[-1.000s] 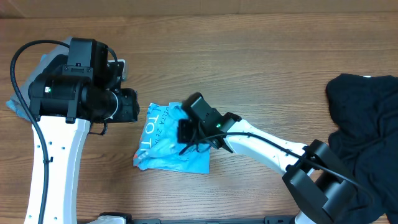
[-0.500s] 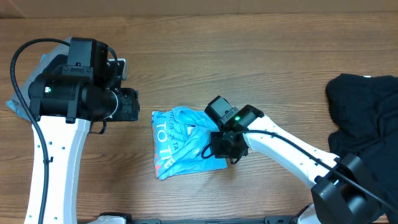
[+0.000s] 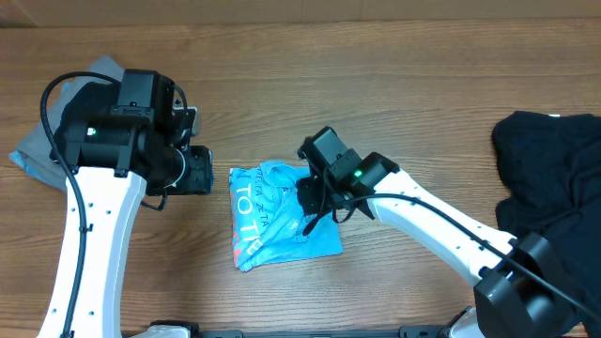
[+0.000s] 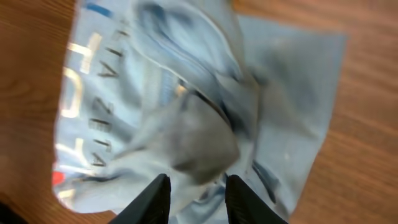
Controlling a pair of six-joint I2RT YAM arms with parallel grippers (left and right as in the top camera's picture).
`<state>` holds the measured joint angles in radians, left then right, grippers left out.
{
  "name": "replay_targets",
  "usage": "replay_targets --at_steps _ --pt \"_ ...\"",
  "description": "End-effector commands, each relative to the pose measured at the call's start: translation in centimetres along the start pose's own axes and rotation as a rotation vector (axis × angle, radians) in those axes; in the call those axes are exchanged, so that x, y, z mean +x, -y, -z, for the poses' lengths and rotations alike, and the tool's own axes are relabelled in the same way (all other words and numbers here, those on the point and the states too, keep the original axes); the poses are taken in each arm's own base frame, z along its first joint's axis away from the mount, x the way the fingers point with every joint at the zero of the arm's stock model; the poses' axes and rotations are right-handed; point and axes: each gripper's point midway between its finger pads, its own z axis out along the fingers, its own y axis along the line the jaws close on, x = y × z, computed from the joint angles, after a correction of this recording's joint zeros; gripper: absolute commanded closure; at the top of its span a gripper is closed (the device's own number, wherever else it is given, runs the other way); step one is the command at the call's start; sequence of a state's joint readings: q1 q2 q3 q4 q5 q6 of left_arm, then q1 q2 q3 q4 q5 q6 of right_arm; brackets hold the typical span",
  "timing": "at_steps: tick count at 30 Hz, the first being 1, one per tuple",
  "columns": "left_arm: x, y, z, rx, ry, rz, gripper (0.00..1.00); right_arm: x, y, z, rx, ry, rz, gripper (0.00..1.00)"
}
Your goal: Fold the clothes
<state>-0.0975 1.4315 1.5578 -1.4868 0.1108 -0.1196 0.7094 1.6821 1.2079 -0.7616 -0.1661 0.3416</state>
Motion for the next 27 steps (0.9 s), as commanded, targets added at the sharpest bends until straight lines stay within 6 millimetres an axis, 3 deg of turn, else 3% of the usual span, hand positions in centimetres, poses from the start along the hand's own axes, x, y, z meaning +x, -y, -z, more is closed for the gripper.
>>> replay_targets --at_steps 1,4,6,10,11,13,16,17,21,26,27 --pt "-0.6 -0.1 -0.1 -0.001 0.019 -0.018 0.44 -3.1 -1.9 3.1 -0.024 0.097 0.128 0.62" --pt "-1.1 0.1 -0.1 0.005 0.041 -0.02 0.43 -4.4 -2.6 3.7 -0.042 0.141 0.14 0.53" --pt "-1.4 0.4 -0.1 0.022 0.053 -0.022 0.41 -4.5 -2.6 3.2 -0.046 0.137 0.139 0.52" --pt "-1.5 0.5 -0.1 0.027 0.057 -0.022 0.41 -2.9 -2.0 -0.7 -0.031 0.028 0.126 0.47" --pt "-1.5 0.4 -0.1 0.027 0.056 -0.023 0.41 -1.6 -1.3 -2.4 -0.011 -0.04 0.113 0.47" --pt "-1.4 0.4 -0.1 0.026 0.053 -0.022 0.41 -0.2 -0.5 -3.3 0.012 -0.11 0.099 0.53" --pt "-1.6 0.4 -0.1 0.026 0.058 -0.023 0.41 1.2 0.1 -3.3 0.034 -0.166 0.088 0.6" --pt "-1.7 0.5 -0.1 0.027 0.063 -0.024 0.41 1.7 0.1 -3.2 0.041 -0.186 0.088 0.72" --pt "-1.7 0.4 -0.1 0.027 0.063 -0.024 0.41 4.4 1.3 -2.4 0.099 -0.297 0.028 0.96" --pt "-1.7 0.4 -0.1 0.027 0.065 -0.024 0.4 8.6 3.2 -0.2 0.218 -0.469 -0.103 0.94" --pt "-2.0 0.5 -0.1 0.028 0.075 -0.025 0.39 9.2 3.4 0.1 0.233 -0.492 -0.117 0.75"
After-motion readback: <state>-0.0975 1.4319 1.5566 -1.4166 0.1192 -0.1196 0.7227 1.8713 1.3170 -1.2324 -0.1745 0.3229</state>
